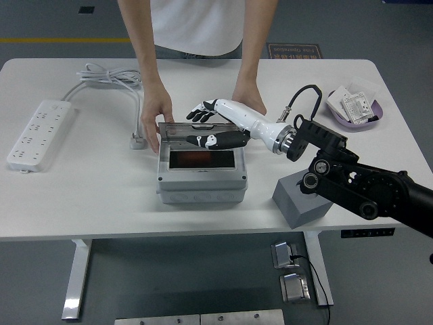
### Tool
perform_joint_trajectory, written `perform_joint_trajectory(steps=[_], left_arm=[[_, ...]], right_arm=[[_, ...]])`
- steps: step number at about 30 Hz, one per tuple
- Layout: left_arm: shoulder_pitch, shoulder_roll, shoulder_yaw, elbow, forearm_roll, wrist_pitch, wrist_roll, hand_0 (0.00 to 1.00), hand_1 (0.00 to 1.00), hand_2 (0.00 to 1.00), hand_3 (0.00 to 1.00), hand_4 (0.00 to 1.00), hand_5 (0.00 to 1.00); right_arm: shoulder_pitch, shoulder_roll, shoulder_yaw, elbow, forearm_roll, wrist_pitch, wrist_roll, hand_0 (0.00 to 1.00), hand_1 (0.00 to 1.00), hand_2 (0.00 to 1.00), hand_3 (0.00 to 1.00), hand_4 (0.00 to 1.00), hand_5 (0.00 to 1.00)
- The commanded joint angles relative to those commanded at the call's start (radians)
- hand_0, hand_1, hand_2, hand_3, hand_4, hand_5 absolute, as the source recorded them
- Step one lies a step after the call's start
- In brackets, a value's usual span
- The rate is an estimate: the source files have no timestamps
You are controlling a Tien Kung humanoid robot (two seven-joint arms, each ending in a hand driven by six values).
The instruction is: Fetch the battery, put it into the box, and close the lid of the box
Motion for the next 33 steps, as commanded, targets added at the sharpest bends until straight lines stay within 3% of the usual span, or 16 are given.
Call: perform_joint_trajectory(steps=[8, 9, 20, 33], left_arm=[[0.007, -0.001, -0.022, 0.001, 0.013, 0.001, 0.002, 0.638, 0.708, 0.651, 0.636, 0.716, 0.129], [0.008, -0.001, -0.020, 0.001, 0.011, 0.001, 0.002, 0.637, 0.708, 0.651, 0.636, 0.718, 0.137], [0.009, -0.007, -0.023, 0.002, 0.011, 0.001, 0.002, 0.637, 0.708, 0.651, 0.636, 0.719, 0.138], [0.010, -0.006, -0.026, 0.003, 0.012, 0.004, 0.003, 0.635, 0.708, 0.649, 0.633, 0.712, 0.135]], right_arm=[[-0.043, -0.045, -0.005, 0.105, -0.017, 0.010, -0.031, 0.808, 0.688, 0.730, 0.753, 0.813, 0.671], [-0.046, -0.047, -0.005, 0.111, -0.018, 0.011, -0.032, 0.771, 0.681, 0.732, 0.754, 0.811, 0.679], [-0.080, -0.066, 0.030, 0.117, -0.009, 0.014, -0.034, 0.752, 0.678, 0.733, 0.756, 0.808, 0.674], [-0.122, -0.087, 0.003, 0.155, 0.018, 0.008, -0.038, 0.744, 0.674, 0.731, 0.755, 0.781, 0.647]])
